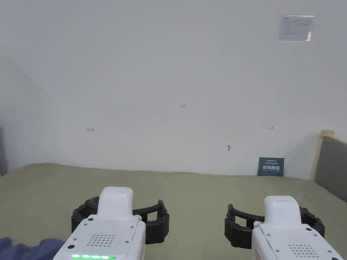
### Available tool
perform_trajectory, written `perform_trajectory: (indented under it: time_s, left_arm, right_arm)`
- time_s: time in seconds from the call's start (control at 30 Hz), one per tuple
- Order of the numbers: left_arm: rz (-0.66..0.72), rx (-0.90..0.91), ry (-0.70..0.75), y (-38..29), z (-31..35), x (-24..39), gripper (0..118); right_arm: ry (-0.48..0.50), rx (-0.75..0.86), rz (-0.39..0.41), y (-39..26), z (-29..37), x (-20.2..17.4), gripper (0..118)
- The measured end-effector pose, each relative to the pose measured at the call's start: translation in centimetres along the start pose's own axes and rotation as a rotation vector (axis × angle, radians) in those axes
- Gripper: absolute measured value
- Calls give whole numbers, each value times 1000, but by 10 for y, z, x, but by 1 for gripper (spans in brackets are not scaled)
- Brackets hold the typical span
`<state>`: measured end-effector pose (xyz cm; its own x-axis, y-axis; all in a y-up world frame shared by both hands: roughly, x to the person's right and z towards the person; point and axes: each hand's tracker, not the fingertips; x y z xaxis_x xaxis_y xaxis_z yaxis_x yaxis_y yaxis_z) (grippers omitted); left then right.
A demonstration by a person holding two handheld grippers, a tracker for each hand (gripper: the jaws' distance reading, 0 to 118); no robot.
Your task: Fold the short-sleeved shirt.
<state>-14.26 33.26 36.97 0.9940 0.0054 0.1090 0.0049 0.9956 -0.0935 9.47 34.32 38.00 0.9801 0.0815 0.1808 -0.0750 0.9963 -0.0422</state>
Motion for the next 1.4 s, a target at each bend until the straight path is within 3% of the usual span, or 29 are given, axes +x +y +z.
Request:
perform_trajectory:
  time_s: [0.5, 0.7, 0.87, 0.93, 1.0, 1.03, 1.07, 1.1, 1.13, 1.23, 1.4]
  left_arm:
    - [14, -14, 1, -1, 0, 0, 118]
    - [2, -15, 0, -1, 0, 0, 118]
    - [16, -20, -2, -1, 0, -1, 118]
    - [20, -33, -7, -2, -2, -2, 118]
    - [20, -42, -3, -3, -2, -3, 118]
    - [19, -43, -5, -3, -2, -3, 109]
    - [18, -43, -9, -4, -1, -3, 80]
    - [15, -47, -1, -4, -2, -2, 31]
    - [18, -51, 10, -6, -5, -2, 2]
    - [29, -60, -14, -7, -6, -4, 2]
    - [9, -51, -1, -6, -4, -3, 3]
  right_arm:
    - [-1, -6, -14, -4, -1, 1, 118]
    - [-2, -28, 19, -5, -4, 1, 118]
    - [5, -42, -36, -4, -3, 5, 116]
    - [2, -44, -28, -3, -2, 5, 109]
    - [1, -47, -11, -3, -2, 4, 95]
    - [-2, -48, -11, -3, -2, 4, 74]
    - [-4, -54, -19, -3, -2, 4, 54]
    - [0, -67, -38, -3, -2, 5, 29]
    - [2, -72, -61, -4, -3, 6, 0]
    - [21, -89, -94, -6, 1, 10, 0]
    - [-22, -78, -26, -8, 2, 7, 0]
